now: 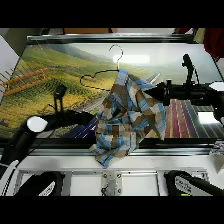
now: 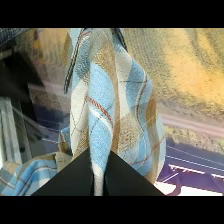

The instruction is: Fold the clothes and pants, and hang the long-sleeved shirts on hangers.

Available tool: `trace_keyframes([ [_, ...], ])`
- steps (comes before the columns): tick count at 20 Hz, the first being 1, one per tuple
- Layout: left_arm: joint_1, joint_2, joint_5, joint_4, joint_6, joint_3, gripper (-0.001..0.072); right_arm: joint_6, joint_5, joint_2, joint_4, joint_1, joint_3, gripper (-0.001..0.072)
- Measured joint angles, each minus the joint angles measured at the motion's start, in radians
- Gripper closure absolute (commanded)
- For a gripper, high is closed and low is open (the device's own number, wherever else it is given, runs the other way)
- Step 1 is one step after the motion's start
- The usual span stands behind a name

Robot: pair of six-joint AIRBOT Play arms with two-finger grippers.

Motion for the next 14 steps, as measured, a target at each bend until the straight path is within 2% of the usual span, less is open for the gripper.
trace_keyframes([
  [3,-0.15,-0.089,0.182,0.004,-0.089,-0.018,0.0073,0.031,-0.019,0.011,0.005,0.0,0.0,0.0697],
  [6,-0.215,-0.189,0.277,0.006,-0.143,0.019,0.0076,0.044,-0.026,0.014,0.006,0.0,0.0,0.0697],
  [7,-0.226,-0.223,0.294,0.007,-0.16,0.038,0.0177,0.048,-0.027,0.015,0.006,0.0,0.0,0.0697],
  [9,-0.239,-0.283,0.307,0.007,-0.179,0.075,0.0555,0.06,-0.03,0.016,0.006,0.0,0.0,0.0697],
  [10,-0.242,-0.306,0.307,0.007,-0.185,0.091,0.0693,0.067,-0.029,0.017,0.006,0.0,0.0,0.0697],
  [14,-0.173,-0.359,0.256,0.014,-0.201,0.153,0.0694,0.093,0.019,0.041,0.006,0.0,0.0,0.0698],
])
